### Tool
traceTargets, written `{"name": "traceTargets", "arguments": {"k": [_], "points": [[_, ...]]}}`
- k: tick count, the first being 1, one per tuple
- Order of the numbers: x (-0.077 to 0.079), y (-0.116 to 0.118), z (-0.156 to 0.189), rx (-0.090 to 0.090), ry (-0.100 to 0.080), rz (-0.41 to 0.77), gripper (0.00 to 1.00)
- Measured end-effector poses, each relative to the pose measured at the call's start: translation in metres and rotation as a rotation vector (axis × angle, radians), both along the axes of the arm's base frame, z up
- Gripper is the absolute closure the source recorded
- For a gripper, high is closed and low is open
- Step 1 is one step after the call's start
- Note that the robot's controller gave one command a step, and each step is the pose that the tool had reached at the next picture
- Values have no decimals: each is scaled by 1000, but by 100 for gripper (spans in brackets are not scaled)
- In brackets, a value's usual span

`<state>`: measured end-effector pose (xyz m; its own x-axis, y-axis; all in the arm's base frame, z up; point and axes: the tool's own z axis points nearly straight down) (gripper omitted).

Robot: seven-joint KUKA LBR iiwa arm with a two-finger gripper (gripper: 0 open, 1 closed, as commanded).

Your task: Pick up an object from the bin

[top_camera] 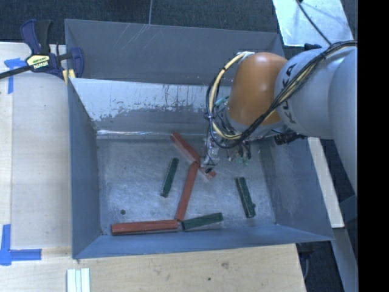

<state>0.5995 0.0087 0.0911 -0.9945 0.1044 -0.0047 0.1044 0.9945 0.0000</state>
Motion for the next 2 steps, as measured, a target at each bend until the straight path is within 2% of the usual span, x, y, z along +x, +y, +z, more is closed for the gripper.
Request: {"name": "traceTargets", "arguments": {"k": [1, 2], "points": [[-3, 13, -1, 0, 2, 36, 100], [4, 1, 45, 0, -5, -11, 100]]}}
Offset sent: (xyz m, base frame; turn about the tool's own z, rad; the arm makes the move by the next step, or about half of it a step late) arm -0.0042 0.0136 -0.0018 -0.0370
